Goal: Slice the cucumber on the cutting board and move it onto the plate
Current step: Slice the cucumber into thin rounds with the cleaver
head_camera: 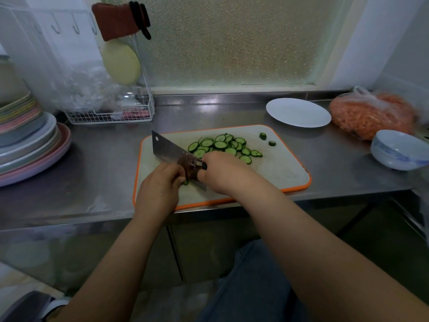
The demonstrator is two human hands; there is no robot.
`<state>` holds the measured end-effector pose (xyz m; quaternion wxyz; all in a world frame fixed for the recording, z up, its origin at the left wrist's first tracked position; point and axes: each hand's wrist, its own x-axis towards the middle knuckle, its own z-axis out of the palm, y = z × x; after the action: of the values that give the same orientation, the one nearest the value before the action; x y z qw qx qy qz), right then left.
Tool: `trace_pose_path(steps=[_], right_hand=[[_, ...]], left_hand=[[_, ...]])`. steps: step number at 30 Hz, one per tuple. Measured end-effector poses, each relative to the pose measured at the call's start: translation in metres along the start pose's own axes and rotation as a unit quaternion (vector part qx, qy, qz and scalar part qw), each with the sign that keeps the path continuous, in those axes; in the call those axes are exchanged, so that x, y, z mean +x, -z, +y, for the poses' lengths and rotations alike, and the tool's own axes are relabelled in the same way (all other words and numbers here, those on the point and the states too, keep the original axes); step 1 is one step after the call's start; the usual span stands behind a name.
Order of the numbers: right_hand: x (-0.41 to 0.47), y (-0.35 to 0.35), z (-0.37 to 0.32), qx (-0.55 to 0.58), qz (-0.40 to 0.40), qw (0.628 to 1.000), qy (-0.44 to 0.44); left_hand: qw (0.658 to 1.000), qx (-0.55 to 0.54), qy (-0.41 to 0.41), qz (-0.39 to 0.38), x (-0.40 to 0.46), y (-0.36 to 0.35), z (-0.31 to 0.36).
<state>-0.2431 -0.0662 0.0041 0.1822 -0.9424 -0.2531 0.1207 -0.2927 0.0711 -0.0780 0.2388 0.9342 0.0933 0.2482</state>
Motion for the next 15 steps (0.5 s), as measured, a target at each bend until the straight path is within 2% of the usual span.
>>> trace_pose_path(steps=[9, 15], right_hand=[[0.017, -0.020, -0.006, -0.010, -0.006, 1.000, -0.021], [0.016, -0.007, 0.012, 0.105, -0.015, 0.993, -0.042]], left_hand=[[1.000, 0.000, -0.009, 0.004, 0.000, -0.002, -0.003], [0.999, -0.015, 0.001, -0.035, 0.003, -0.004, -0.002]])
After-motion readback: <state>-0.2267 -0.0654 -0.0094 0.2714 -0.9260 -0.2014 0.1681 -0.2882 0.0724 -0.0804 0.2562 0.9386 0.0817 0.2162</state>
